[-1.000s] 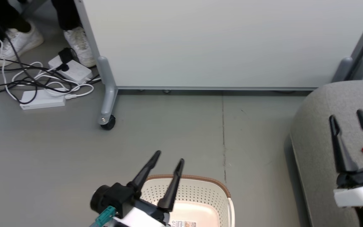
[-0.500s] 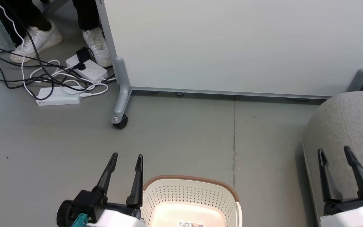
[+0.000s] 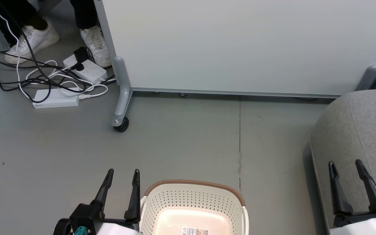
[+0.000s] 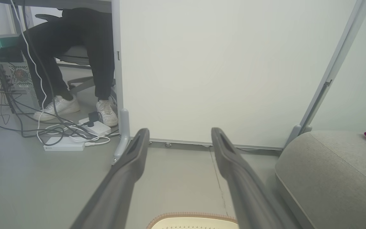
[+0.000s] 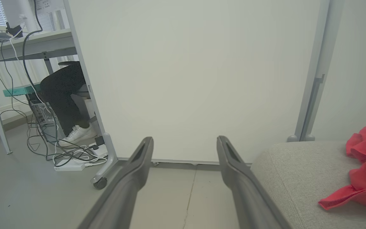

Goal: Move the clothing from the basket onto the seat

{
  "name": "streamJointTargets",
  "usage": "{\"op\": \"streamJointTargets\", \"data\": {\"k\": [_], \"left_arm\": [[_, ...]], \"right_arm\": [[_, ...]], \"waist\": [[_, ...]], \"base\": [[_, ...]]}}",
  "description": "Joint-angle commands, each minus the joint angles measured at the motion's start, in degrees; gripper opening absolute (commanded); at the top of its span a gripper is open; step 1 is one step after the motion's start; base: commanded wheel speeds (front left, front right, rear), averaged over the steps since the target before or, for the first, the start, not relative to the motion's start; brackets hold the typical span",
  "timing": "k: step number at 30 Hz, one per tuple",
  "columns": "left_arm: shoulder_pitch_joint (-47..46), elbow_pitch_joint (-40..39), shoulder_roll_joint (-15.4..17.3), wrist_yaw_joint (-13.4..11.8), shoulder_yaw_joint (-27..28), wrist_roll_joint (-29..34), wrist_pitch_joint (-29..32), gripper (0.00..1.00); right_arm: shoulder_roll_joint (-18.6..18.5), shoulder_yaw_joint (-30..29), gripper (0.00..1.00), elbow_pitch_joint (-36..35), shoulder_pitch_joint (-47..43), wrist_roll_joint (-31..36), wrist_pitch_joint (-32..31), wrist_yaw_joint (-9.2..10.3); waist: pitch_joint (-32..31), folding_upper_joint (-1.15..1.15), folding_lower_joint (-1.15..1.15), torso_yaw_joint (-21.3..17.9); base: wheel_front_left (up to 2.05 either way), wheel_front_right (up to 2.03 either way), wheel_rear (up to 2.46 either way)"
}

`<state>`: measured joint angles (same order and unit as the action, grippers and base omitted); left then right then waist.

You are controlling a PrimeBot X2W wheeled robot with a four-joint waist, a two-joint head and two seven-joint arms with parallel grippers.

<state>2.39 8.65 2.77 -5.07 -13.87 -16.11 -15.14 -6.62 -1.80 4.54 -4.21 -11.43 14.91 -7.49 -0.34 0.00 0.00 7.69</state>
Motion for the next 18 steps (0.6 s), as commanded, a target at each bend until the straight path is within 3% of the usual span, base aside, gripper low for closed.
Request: {"op": "streamJointTargets", "data": {"k": [1,18], "left_arm": [[-0.41,0.1,0.23,-0.18,0.25,0.7,-0.04,1.0],[-0.69,0.48,0.23,-0.7,-0.58,1.56,-0.04,1.0]], "right_arm": [[0.35,-1.11,1.0,0.31,-0.38,-1.2,0.19,-0.01],[-0.17,-1.24,1.0,0.89,0.49,-1.46,0.19,-0.01]], "waist": [[0.12,0.0,0.0,-0.13],[0.4,0.0,0.0,-0.69]], "base": [[0.0,0.0,0.0],[0.0,0.0,0.0]]}}
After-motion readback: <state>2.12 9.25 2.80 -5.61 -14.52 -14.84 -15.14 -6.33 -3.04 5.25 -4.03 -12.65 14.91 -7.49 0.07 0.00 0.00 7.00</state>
